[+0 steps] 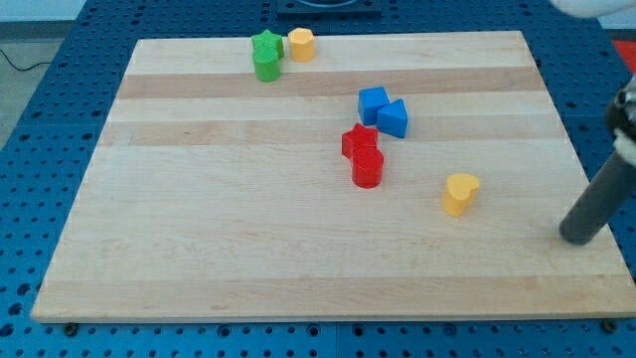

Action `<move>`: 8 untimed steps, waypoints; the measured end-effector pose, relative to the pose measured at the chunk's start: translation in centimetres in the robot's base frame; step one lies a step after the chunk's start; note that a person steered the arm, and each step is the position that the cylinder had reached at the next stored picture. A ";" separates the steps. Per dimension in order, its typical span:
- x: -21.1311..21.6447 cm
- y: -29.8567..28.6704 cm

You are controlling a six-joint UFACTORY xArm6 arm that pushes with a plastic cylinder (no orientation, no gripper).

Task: Place the yellow heart at the right side of the red star

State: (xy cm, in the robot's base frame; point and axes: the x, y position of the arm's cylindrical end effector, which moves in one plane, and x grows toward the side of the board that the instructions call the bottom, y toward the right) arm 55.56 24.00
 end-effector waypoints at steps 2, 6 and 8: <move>-1.0 -10.5; -12.8 -9.4; -7.5 -6.5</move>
